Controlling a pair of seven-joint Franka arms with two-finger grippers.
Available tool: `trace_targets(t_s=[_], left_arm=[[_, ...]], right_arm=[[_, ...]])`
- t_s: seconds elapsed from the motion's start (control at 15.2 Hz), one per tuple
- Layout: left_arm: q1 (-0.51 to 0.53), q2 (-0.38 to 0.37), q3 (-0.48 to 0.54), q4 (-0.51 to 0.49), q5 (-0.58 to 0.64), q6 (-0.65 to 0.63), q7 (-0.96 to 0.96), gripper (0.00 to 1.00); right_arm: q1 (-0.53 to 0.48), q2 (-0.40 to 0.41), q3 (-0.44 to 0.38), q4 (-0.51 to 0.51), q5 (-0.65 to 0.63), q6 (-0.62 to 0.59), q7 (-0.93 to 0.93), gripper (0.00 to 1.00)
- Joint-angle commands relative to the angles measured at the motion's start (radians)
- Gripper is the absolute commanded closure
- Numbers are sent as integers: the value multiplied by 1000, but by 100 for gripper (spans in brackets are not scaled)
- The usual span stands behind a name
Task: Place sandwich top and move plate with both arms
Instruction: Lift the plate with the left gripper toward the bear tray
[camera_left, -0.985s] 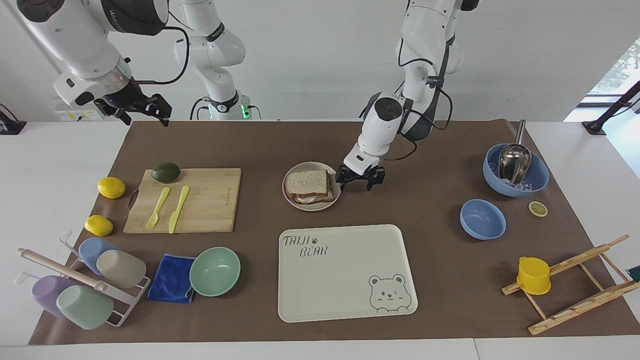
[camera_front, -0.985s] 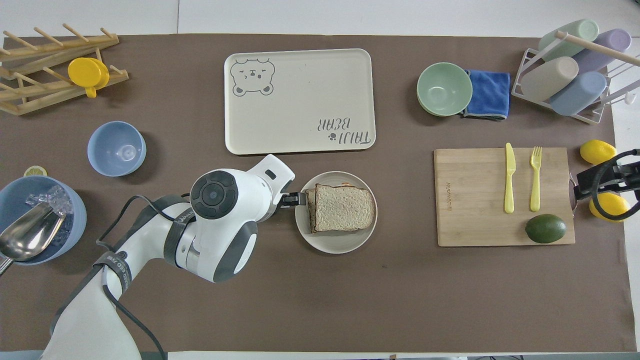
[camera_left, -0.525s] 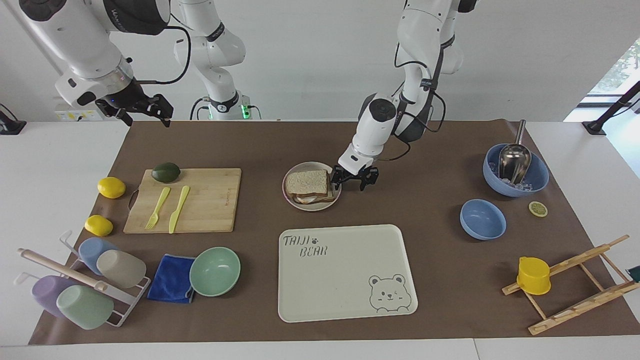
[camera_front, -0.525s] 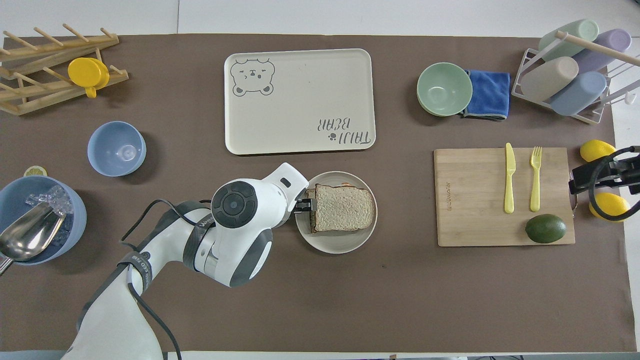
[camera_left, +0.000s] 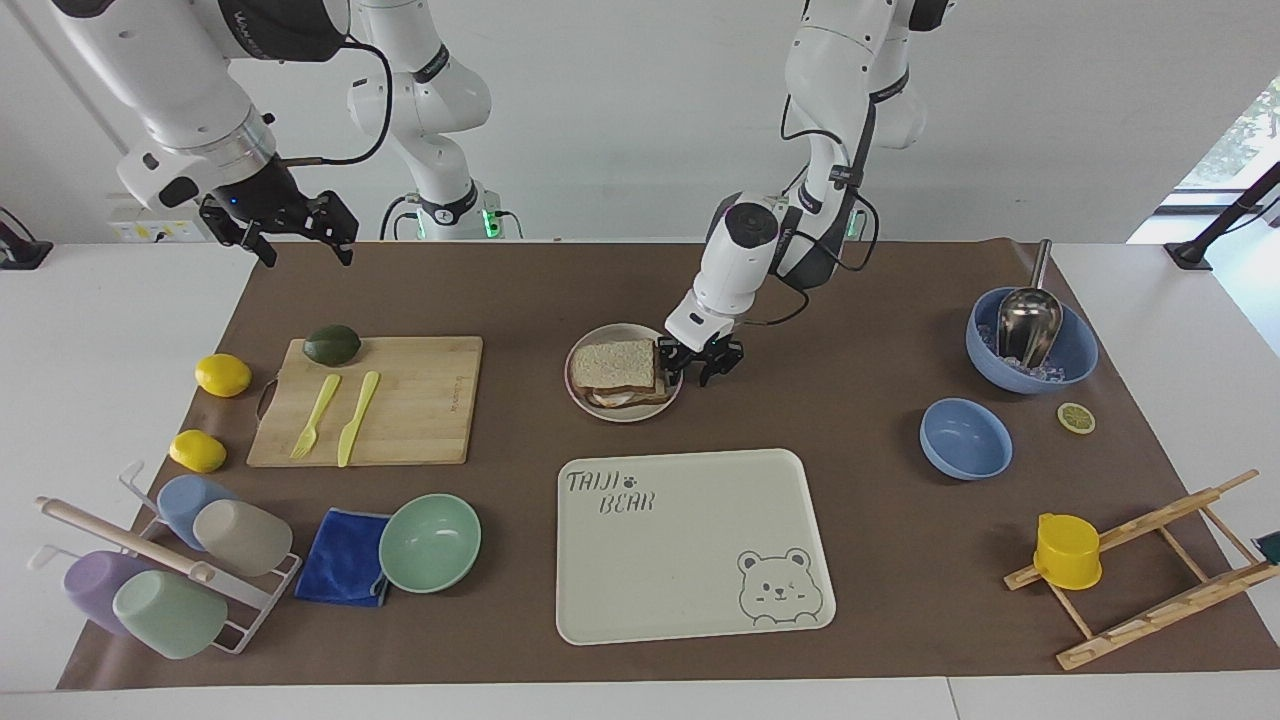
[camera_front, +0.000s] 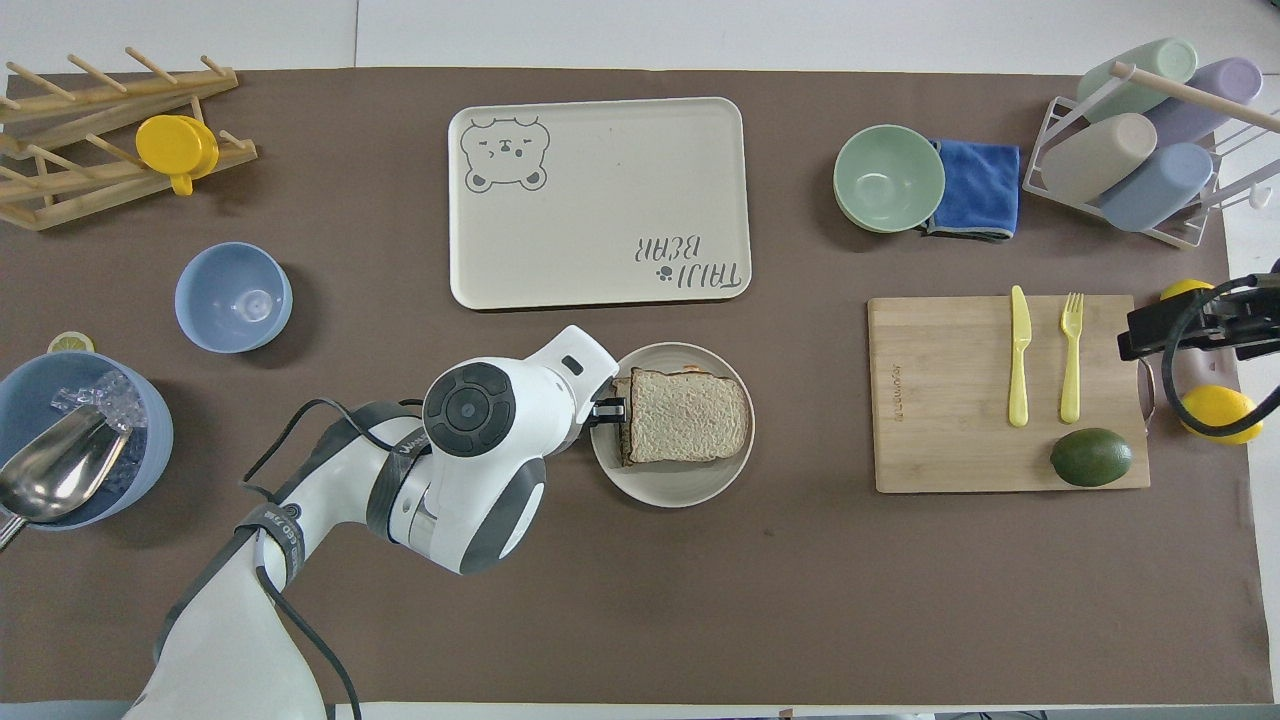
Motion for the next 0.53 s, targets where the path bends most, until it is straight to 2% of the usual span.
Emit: trace_targets(t_s=[0.0,0.33,0.46], left_arm=[[-19,-6,10,-6,-16,17,15,75],[-20,-9,9,0,-71,17,16,100],[-27,-9,7,2,-98,20,15,100]], right_arm=[[-26,-12,-5,-20,25,16,3,0],[-41,-10,-57,-17,3,13,-112,0],[-37,-8,-52,-12,-24,13,-83,0]])
